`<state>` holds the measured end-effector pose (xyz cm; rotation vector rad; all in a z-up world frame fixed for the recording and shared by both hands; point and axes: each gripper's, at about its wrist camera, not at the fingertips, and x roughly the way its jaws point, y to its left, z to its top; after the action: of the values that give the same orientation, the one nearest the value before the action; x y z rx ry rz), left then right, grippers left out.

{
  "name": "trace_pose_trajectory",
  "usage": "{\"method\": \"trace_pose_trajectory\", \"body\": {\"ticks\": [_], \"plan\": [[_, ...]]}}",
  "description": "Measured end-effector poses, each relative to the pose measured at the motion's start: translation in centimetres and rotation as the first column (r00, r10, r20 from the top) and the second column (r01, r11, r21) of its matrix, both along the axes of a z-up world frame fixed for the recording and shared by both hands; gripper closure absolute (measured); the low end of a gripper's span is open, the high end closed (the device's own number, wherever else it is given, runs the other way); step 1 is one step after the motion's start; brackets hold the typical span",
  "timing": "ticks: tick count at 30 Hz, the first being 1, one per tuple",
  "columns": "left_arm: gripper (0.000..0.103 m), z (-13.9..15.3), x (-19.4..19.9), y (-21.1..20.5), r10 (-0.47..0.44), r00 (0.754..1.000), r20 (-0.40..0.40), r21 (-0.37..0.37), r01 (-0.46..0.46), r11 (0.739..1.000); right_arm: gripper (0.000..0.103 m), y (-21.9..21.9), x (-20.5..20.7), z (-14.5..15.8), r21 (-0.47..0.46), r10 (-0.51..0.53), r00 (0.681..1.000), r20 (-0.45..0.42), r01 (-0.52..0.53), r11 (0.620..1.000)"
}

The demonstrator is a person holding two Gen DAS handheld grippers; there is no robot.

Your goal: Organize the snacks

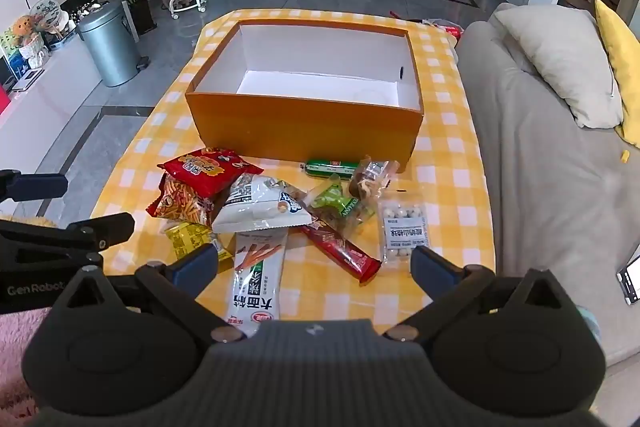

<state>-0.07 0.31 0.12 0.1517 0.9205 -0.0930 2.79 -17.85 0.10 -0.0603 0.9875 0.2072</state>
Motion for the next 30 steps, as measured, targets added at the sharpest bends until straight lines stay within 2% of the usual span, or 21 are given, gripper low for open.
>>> {"method": "trace_pose_trajectory", "body": {"ticks": [9,10,30], "plan": [[0.01,0.1,-0.8,0.6,0.016,1.0,-0.006,-0.017,-0.016,1.0,0.004,0.1,-0.2,0.1,0.002,0.009,1.0,-0.004,-0.009,1.0],[0.01,-0.3,0.1,0.4,0.011,1.0,-0.018,-0.006,-0.011,1.0,0.004,0.0,0.1,0.0,0.003,0.009,1.0,-0.006,-0.009,1.0],[0.01,-0.6,0.2,0.7,0.019,0.999,-0.029,-0.017,-0.02,1.0,0.004,0.9,0.1,0.1,-0.007,0.014,1.0,-0.01,-0.014,1.0]]}}
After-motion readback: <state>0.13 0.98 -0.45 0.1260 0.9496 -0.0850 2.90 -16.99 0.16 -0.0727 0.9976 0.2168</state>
